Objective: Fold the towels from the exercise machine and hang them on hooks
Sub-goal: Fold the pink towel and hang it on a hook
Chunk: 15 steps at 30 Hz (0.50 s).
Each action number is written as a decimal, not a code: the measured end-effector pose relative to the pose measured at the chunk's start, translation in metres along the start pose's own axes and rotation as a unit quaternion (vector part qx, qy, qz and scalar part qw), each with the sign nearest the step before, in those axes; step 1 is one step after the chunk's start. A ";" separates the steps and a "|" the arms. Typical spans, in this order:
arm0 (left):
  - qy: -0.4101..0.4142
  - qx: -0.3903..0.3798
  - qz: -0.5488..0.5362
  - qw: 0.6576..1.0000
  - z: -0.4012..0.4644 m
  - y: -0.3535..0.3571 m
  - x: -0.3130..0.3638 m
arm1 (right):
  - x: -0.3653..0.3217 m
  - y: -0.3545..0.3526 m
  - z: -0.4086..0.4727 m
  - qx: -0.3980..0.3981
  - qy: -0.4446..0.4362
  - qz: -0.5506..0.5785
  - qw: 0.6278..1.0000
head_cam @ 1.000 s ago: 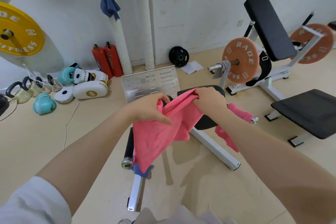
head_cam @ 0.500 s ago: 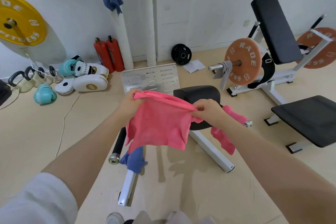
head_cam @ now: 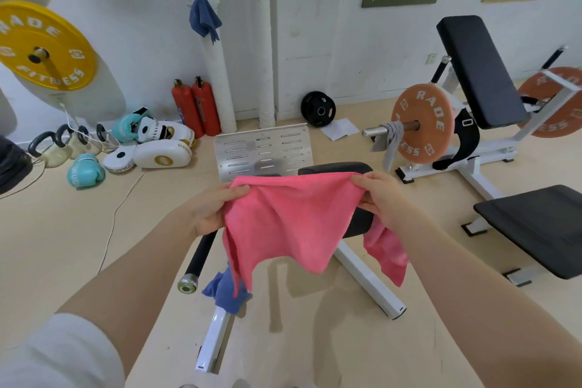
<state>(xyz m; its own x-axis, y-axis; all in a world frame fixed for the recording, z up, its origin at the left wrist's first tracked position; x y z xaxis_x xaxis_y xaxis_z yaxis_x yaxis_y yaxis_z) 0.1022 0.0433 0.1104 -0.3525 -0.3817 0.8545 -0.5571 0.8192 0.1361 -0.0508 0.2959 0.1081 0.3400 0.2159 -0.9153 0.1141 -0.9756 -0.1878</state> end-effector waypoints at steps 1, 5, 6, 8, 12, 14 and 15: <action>-0.002 -0.004 -0.004 1.000 0.000 0.002 -0.002 | 0.000 -0.002 0.002 0.002 0.025 0.049 0.998; 0.016 0.063 -0.025 0.998 0.005 0.004 -0.007 | 0.002 -0.011 0.005 0.047 0.013 0.132 0.990; 0.024 0.089 -0.028 0.995 0.008 0.003 -0.007 | 0.001 -0.013 0.004 0.054 0.003 0.136 0.989; 0.044 0.119 -0.038 0.991 0.011 0.004 -0.006 | 0.000 -0.018 0.004 0.062 -0.013 0.130 0.989; 0.090 0.133 -0.024 0.987 0.015 0.011 -0.002 | 0.002 -0.024 0.008 0.094 -0.012 0.122 0.988; 0.122 0.171 0.025 0.977 0.018 0.010 -0.002 | 0.004 -0.026 0.009 0.103 -0.012 0.094 0.990; 0.138 0.202 0.056 0.968 0.019 0.009 -0.001 | 0.004 -0.027 0.009 0.108 -0.019 0.074 0.991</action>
<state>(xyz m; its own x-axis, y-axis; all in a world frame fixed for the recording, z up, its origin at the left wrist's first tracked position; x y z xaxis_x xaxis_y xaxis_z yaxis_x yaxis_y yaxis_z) 0.0835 0.0434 0.1013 -0.2438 -0.1261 0.9616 -0.7961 0.5923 -0.1242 -0.0611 0.3228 0.1064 0.3015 0.0721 -0.9508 -0.1383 -0.9833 -0.1184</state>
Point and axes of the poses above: each hand's wrist, its own z-axis towards the middle knuckle, its own y-axis out of the palm, x = y × z, the point moved 2 cm from there along z, towards the middle knuckle, and after that the axes turned 15 degrees about x, right-handed, at the moved point
